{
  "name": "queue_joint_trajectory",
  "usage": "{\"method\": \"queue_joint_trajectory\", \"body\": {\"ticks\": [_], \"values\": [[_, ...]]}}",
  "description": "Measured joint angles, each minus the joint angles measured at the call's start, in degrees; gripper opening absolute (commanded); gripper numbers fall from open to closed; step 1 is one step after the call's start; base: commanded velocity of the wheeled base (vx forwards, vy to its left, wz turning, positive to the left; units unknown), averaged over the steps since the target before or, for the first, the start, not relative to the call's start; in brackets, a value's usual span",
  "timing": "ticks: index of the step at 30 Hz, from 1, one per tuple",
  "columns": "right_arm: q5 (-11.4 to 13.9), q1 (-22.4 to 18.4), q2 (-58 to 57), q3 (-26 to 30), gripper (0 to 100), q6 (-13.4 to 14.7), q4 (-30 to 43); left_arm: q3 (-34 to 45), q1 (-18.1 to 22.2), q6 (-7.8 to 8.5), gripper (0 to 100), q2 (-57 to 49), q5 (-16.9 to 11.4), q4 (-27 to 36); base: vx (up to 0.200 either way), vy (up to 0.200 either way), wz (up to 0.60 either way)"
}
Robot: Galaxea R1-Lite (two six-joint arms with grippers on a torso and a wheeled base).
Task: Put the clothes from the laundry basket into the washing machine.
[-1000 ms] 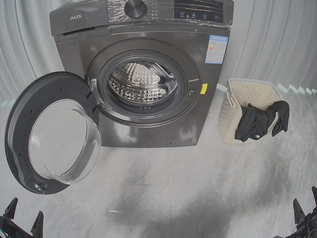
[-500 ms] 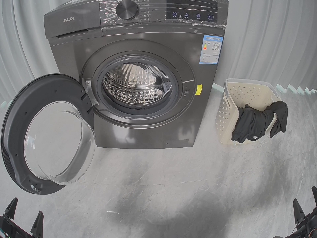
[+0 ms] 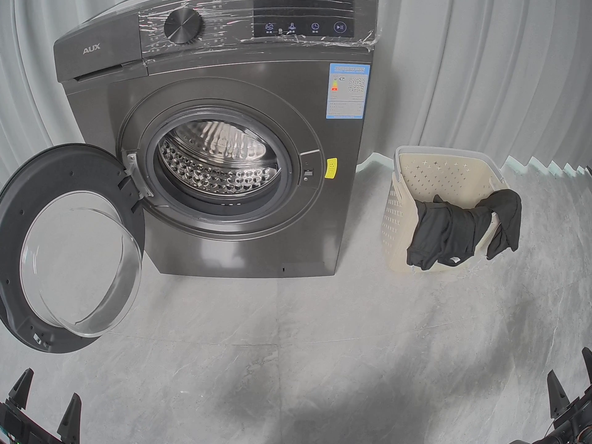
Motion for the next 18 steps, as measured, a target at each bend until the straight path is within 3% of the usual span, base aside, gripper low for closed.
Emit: {"method": "queue_joint_trajectory", "body": {"ticks": [18], "values": [[0.0, 0.0, 0.0, 0.0, 100, 0.0, 0.0, 0.0, 0.0, -0.06, 100, 0.0, 0.0, 0.0, 0.000, -0.200, 0.00]]}}
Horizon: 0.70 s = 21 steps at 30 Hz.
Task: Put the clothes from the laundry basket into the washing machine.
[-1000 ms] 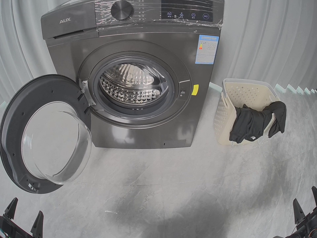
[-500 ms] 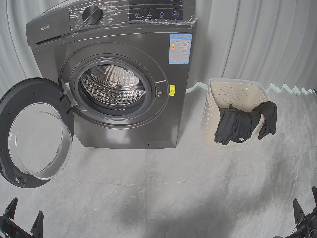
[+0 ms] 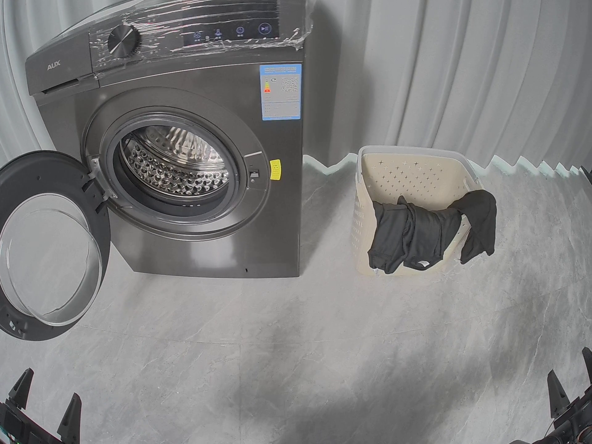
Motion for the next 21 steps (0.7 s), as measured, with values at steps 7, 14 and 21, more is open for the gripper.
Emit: {"method": "queue_joint_trajectory", "body": {"ticks": [7, 14, 21], "values": [[0.0, 0.0, 0.0, 0.0, 100, 0.0, 0.0, 0.0, 0.0, 0.09, 100, 0.0, 0.0, 0.0, 0.000, -0.200, 0.00], [0.0, 0.0, 0.0, 0.0, 100, 0.0, 0.0, 0.0, 0.0, 0.20, 100, 0.0, 0.1, 0.0, 0.000, -0.057, 0.00], [0.0, 0.0, 0.0, 0.0, 100, 0.0, 0.0, 0.0, 0.0, 0.13, 100, 0.0, 0.1, 0.0, 0.086, 0.000, 0.00]]}}
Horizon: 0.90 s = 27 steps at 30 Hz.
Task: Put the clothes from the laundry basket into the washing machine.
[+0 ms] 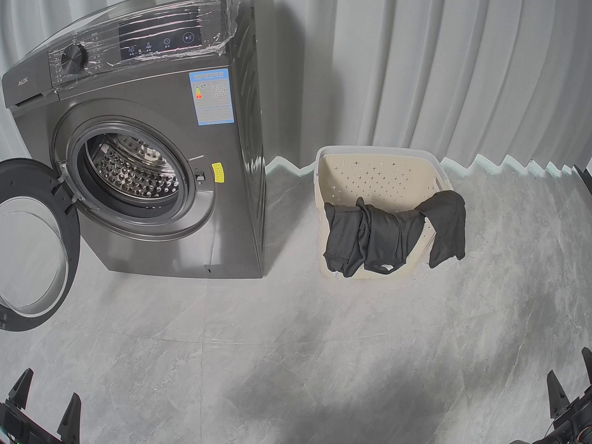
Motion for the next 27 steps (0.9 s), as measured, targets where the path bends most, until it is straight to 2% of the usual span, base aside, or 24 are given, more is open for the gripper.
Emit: {"method": "queue_joint_trajectory", "body": {"ticks": [6, 15, 27], "values": [[0.0, 0.0, 0.0, 0.0, 100, 0.0, 0.0, 0.0, 0.0, -0.05, 100, 0.0, 0.0, 0.0, 0.200, 0.000, 0.00], [0.0, 0.0, 0.0, 0.0, 100, 0.0, 0.0, 0.0, 0.0, -0.05, 100, 0.0, 0.0, 0.0, 0.000, 0.000, 0.00], [0.0, 0.0, 0.0, 0.0, 100, 0.0, 0.0, 0.0, 0.0, -0.02, 100, 0.0, 0.0, 0.0, 0.000, -0.200, 0.00]]}}
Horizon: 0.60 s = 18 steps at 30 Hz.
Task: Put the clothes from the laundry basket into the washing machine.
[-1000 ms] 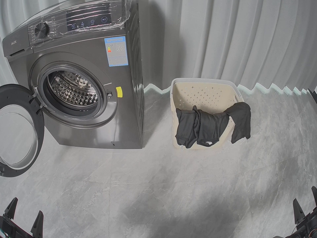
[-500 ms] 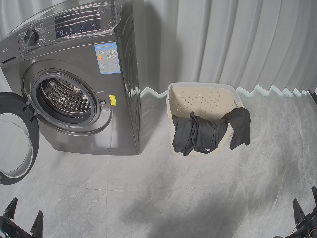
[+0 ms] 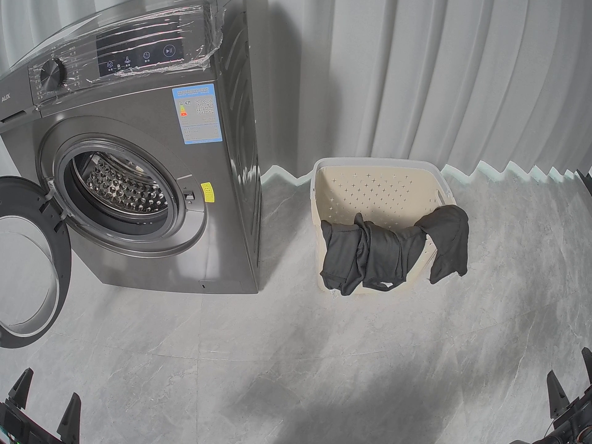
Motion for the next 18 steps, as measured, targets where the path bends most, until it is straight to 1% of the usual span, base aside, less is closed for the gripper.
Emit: {"method": "queue_joint_trajectory", "body": {"ticks": [6, 18], "values": [[0.0, 0.0, 0.0, 0.0, 100, 0.0, 0.0, 0.0, 0.0, 0.00, 100, 0.0, 0.0, 0.0, 0.000, -0.200, 0.00], [0.0, 0.0, 0.0, 0.0, 100, 0.0, 0.0, 0.0, 0.0, 0.02, 100, 0.0, 0.0, 0.0, 0.000, 0.000, 0.00]]}}
